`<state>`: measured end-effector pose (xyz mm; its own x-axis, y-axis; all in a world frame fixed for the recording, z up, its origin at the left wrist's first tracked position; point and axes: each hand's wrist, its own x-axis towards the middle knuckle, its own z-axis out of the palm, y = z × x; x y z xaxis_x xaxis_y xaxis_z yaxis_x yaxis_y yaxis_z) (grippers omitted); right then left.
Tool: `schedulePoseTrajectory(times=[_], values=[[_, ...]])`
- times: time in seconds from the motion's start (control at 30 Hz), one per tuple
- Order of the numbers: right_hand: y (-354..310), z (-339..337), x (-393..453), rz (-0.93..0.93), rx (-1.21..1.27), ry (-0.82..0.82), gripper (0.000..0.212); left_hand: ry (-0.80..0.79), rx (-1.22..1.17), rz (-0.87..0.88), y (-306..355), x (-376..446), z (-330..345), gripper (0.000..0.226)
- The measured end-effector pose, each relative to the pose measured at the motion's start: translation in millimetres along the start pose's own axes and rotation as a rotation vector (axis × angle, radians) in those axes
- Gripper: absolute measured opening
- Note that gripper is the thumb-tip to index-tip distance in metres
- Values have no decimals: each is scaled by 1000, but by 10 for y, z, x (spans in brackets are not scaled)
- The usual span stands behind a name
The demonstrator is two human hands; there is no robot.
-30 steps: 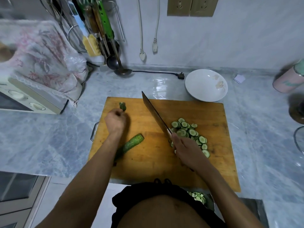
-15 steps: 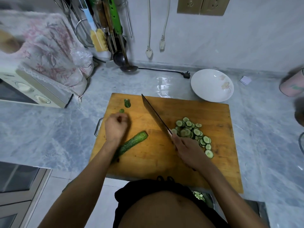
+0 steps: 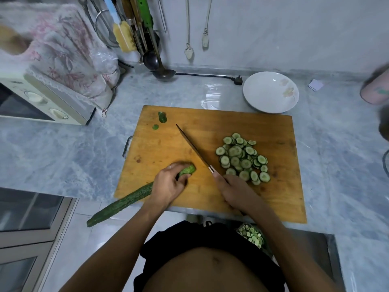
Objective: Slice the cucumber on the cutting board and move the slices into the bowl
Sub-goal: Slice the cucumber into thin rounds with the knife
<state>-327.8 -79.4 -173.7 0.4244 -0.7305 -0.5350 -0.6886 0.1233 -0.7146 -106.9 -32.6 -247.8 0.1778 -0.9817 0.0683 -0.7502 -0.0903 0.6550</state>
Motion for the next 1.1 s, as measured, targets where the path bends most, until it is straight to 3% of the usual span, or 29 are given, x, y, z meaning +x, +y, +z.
schedulePoseTrajectory(times=[0.13, 0.3, 0.6, 1.1], values=[[-41, -12, -30, 96, 105, -40, 58, 143, -7, -16, 39, -129, 107, 28], [-130, 45, -144, -7, 15, 50, 64, 212, 8, -62, 36, -140, 208, 28], [7, 199, -496, -173, -97, 48, 58, 200, 144, 84, -4, -168, 215, 36], [-42, 111, -413, -99, -80, -14, 62, 270, 236, 148, 35, -153, 237, 34]])
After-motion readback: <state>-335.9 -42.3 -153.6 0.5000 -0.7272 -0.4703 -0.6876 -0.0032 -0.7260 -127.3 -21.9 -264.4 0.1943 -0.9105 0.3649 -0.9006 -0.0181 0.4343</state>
